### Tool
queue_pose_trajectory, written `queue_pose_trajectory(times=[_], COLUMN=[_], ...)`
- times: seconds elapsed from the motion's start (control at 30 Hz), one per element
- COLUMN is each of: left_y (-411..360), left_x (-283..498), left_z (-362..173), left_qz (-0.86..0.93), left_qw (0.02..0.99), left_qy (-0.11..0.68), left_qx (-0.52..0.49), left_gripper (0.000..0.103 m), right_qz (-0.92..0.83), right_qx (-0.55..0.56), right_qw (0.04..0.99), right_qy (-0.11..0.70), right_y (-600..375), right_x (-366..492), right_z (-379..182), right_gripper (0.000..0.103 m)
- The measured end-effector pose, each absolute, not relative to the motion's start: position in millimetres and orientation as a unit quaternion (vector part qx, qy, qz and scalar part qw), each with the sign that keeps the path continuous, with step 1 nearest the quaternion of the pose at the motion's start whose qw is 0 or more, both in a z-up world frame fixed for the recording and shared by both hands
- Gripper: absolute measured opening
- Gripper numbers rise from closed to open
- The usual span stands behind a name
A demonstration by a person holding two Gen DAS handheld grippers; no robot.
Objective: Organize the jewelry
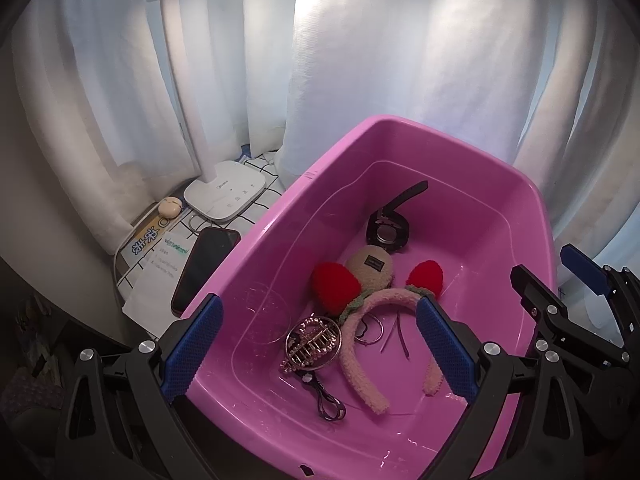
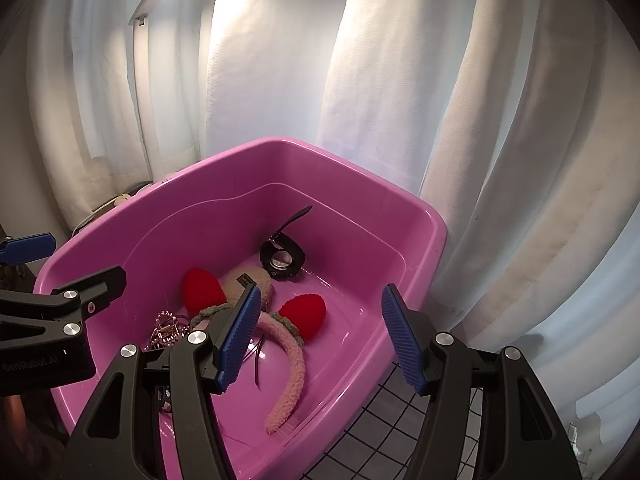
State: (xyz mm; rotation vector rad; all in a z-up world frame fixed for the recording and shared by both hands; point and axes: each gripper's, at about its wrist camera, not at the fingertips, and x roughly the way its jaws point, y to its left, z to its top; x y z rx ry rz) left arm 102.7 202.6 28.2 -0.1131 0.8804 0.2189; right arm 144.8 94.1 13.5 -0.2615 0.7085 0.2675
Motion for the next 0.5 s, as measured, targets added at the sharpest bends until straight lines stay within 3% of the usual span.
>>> queue_pose_trajectory(times=[0.5], left_y=[193.7], left_x=[101.9], left_z=[31.0], left_qz=[0.110], left_qw=[0.900], left_qy=[0.418], left_qx=[-0.048], left_gripper=[0.095], right_qz=[0.131], right_qx=[-0.121], right_qw=[0.922], right_qy=[0.344], right_y=[88.5], right_x=[147.0], right_z=[14.1], right_gripper=[0.060])
